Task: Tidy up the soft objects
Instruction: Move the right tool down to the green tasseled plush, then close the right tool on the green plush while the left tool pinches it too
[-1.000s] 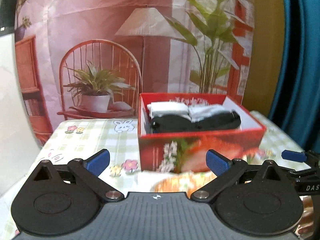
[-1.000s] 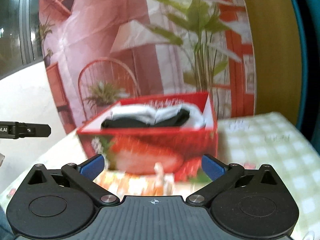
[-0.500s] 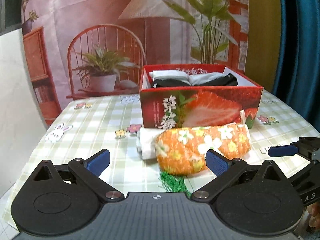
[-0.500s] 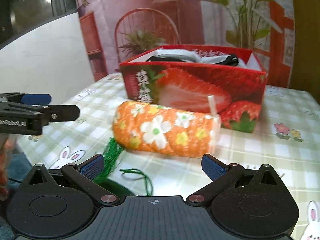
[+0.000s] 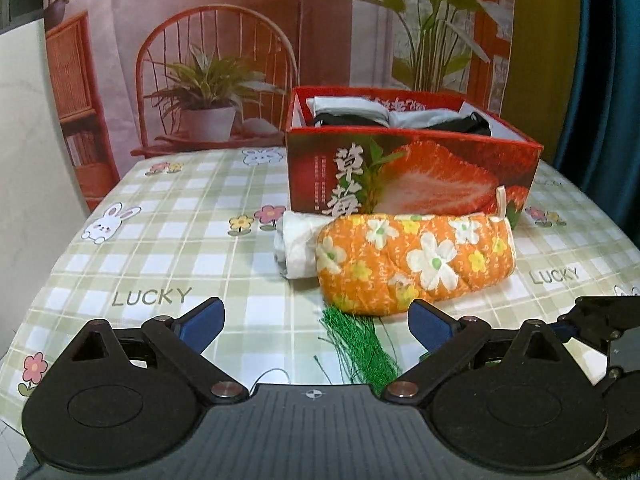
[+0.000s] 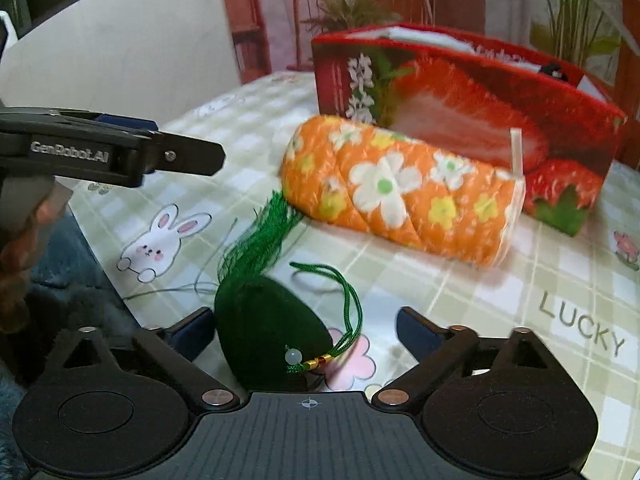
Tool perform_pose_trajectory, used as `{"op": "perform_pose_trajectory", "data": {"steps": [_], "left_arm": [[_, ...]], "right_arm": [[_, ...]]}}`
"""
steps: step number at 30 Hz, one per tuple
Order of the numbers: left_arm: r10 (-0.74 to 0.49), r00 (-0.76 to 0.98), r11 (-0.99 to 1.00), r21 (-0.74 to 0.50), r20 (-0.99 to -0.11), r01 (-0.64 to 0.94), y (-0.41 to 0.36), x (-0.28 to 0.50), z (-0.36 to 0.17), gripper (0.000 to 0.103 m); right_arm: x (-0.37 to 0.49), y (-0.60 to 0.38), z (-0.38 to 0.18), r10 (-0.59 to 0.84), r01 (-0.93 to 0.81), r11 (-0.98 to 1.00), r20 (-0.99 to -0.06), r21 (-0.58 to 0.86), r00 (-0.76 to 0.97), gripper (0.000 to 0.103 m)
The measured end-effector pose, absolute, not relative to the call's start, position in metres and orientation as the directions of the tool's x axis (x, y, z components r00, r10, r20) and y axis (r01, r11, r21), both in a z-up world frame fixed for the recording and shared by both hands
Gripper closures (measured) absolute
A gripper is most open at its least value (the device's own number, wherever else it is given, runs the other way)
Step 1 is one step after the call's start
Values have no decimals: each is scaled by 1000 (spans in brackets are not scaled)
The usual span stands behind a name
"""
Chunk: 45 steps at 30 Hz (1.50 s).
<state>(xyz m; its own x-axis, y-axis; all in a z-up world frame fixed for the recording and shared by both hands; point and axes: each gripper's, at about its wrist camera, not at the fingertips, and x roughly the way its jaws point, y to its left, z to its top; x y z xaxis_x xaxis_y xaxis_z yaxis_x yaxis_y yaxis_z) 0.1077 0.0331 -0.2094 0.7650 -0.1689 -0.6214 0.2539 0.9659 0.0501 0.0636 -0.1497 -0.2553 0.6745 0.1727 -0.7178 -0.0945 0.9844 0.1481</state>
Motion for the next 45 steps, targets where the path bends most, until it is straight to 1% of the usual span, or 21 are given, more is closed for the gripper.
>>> {"op": "perform_pose_trajectory", "data": {"steps": [2, 4, 7, 12, 16, 20, 23, 24, 28, 30, 33, 34, 36, 41, 45], "left_arm": [[-160, 756, 966, 57, -635, 252, 33, 110, -213, 5], [-169, 743, 966, 41, -647, 256, 34, 112, -216, 7], [-182, 731, 965, 22, -658, 261, 35, 114, -219, 9], [-200, 720, 962, 6, -664, 272, 36, 115, -222, 13], [-205, 713, 961, -2, -671, 275, 36, 116, -223, 14], [-207, 706, 964, -16, -677, 267, 38, 118, -225, 16], [-204, 701, 966, -23, -683, 259, 40, 118, -227, 18], [-203, 698, 966, -25, -687, 256, 41, 118, -228, 19], [-196, 703, 973, -48, -684, 225, 47, 122, -226, 20], [-208, 707, 972, -64, -676, 224, 48, 124, -224, 22], [-232, 718, 966, -66, -657, 252, 43, 123, -219, 22], [-238, 719, 963, -62, -653, 262, 40, 123, -218, 22], [-259, 718, 956, -64, -646, 288, 34, 124, -214, 24], [-330, 687, 928, -90, -648, 361, 14, 131, -209, 33], [-374, 632, 903, -112, -679, 415, -7, 138, -213, 39]], "right_arm": [[65, -153, -259, 161, -72, 986, -723, 152, 672, 21], [66, -159, -263, 157, -47, 984, -725, 169, 671, 32], [65, -167, -267, 152, -17, 981, -720, 192, 677, 42], [64, -172, -267, 114, 13, 985, -701, 173, 704, 49], [61, -178, -266, 59, 65, 986, -685, 153, 726, 49], [59, -190, -265, 27, 121, 977, -672, 173, 740, 50], [58, -195, -263, 18, 142, 972, -660, 188, 751, 54], [60, -196, -263, 21, 144, 970, -660, 194, 751, 54], [75, -187, -264, 85, 73, 976, -668, 205, 739, 54], [83, -178, -262, 109, 15, 984, -668, 177, 736, 54], [86, -168, -257, 80, -16, 995, -665, 101, 742, 50], [84, -167, -256, 81, -20, 995, -663, 99, 745, 42], [78, -170, -254, 80, -7, 994, -655, 113, 751, 35], [61, -186, -252, 65, 43, 988, -649, 149, 758, 34], [56, -190, -253, 56, 54, 987, -641, 151, 765, 37]]}}
